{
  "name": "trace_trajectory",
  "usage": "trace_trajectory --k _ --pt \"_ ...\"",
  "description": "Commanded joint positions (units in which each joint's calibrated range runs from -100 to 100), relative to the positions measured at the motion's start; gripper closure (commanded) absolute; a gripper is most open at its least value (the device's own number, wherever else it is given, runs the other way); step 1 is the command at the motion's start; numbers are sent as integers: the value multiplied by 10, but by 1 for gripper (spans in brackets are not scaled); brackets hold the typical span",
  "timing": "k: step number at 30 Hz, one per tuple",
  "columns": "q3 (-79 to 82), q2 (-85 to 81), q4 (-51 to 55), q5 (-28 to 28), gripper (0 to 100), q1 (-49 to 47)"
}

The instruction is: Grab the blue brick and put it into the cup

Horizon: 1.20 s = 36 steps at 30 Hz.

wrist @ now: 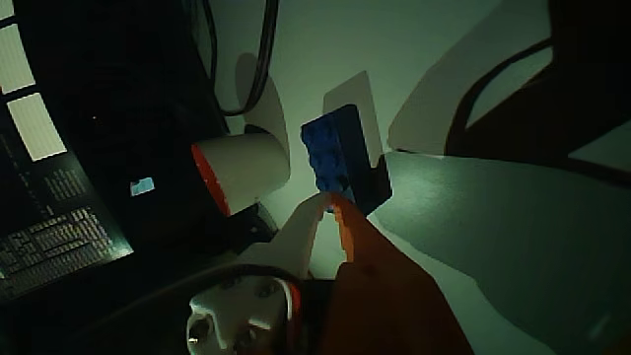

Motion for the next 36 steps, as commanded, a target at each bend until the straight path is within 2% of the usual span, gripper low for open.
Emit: trace_trajectory --k 1,36 --pt "-16 -17 -4 4 100 2" --pt "-12 -17 -17 4 100 -7"
